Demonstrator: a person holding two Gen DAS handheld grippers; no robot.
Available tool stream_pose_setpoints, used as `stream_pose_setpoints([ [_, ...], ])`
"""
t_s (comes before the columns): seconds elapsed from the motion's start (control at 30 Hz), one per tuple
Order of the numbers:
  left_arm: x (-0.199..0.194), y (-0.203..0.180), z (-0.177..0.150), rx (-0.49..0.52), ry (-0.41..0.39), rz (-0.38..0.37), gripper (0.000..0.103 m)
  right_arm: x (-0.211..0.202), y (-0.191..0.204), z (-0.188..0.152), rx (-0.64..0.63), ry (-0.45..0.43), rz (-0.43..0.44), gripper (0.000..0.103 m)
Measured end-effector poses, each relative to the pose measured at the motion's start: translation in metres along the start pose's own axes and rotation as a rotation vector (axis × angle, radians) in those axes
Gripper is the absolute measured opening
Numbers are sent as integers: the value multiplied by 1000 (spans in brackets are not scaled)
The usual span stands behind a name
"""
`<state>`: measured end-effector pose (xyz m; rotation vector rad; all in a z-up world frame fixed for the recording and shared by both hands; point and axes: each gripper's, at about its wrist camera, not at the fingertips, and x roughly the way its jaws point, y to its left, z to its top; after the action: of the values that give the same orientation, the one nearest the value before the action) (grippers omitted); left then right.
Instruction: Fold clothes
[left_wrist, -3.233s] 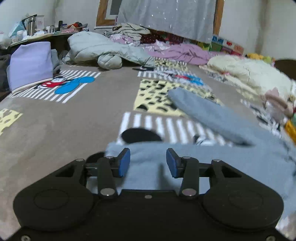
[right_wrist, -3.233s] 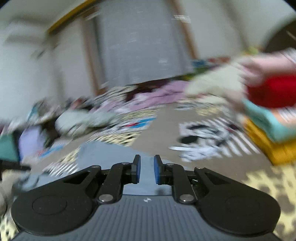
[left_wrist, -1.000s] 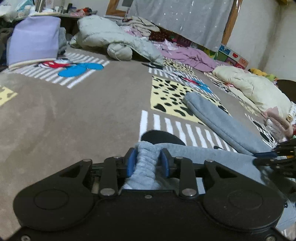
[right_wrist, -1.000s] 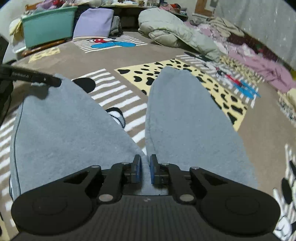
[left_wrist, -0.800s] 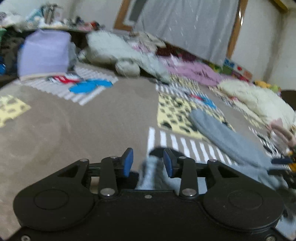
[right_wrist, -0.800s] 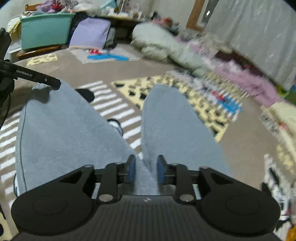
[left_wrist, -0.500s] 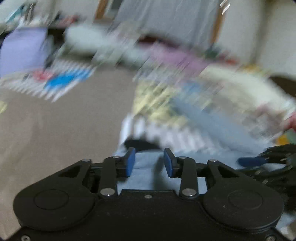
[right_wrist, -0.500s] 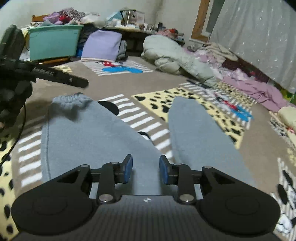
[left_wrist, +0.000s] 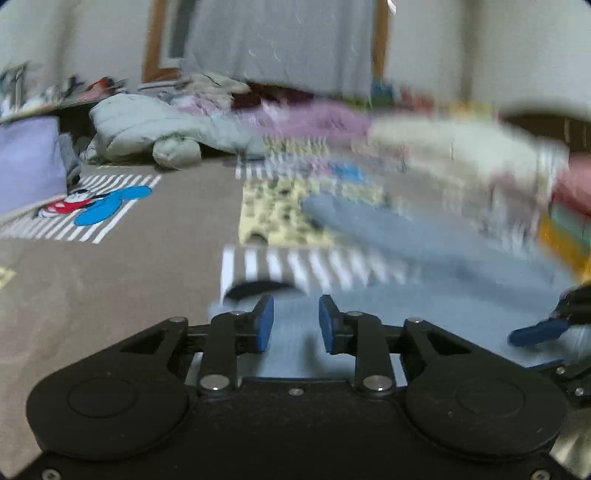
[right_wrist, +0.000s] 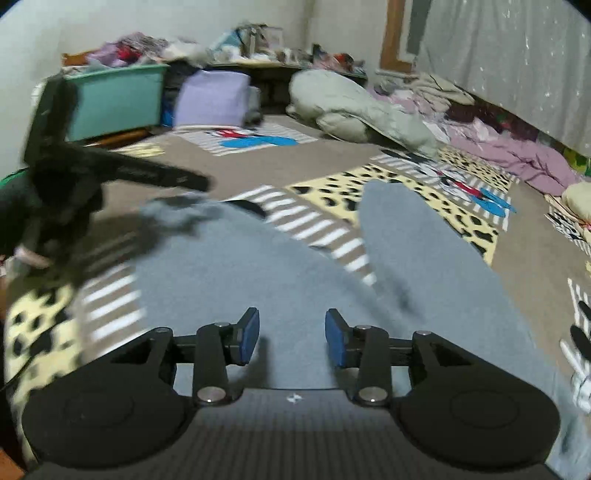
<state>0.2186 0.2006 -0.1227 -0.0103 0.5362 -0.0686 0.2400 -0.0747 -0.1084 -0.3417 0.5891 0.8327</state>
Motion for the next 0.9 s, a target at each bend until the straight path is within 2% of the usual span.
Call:
stream_pose_setpoints([
  [0.03, 10, -2, -8, 59, 69, 118, 18, 1, 8, -8, -7, 27, -7, 41],
  [0.07, 9, -1, -12, 81, 56, 142, 16, 9, 16, -17, -23, 96, -21, 41],
  [0.1, 3, 3, -10, 33, 40, 120, 16, 12, 23, -28, -33, 118, -40, 41],
  [0.13, -5, 10, -6, -34, 14, 102, 16, 6, 24, -31, -7, 83, -50, 41],
  [0.17, -12, 15, -4, -69, -14, 96, 21, 2, 21, -30, 49, 93, -44, 41],
  [0.2, -19, 20, -3, -101, -42, 90, 21, -5, 19, -29, 80, 74, -39, 41],
  [0.3, -30, 22, -1, -134, -88, -13, 21, -19, 25, -27, 74, 17, -36, 41],
  [0.37, -26, 8, -1, -53, -58, -71, 29, -20, 31, -22, 63, -7, -42, 41],
  [0.43, 1, -11, -15, 132, 90, 38, 38, -13, 33, -16, 84, -31, -40, 42],
  [0.47, 6, -23, -24, 250, 80, 82, 37, -2, 34, -17, 91, 6, -43, 43],
  [0.53, 4, -31, -17, 267, 74, 100, 37, 19, 36, -19, 106, 81, -48, 47],
  [0.6, -9, -28, -8, 226, 6, 47, 35, 19, 35, -16, 116, 69, -54, 47],
  [0.63, -15, -26, -4, 205, -27, -8, 35, 16, 35, -14, 113, 68, -55, 47],
  [0.67, -17, -25, -2, 184, -34, -61, 40, 12, 36, -14, 109, 55, -60, 47],
  [0.7, -11, -27, -3, 190, -14, -62, 42, 7, 36, -15, 107, 39, -58, 47],
  [0.73, 5, -32, -10, 252, 65, -2, 43, 7, 37, -17, 109, 35, -54, 47],
  [0.77, 8, -32, -11, 252, 77, 12, 49, 8, 37, -20, 119, 45, -50, 47],
  [0.83, 13, -32, -11, 244, 90, 32, 50, 8, 33, -23, 167, 49, -35, 47],
  [0.9, 3, -24, -4, 182, 27, 18, 50, 2, 35, -24, 179, 47, -34, 47],
])
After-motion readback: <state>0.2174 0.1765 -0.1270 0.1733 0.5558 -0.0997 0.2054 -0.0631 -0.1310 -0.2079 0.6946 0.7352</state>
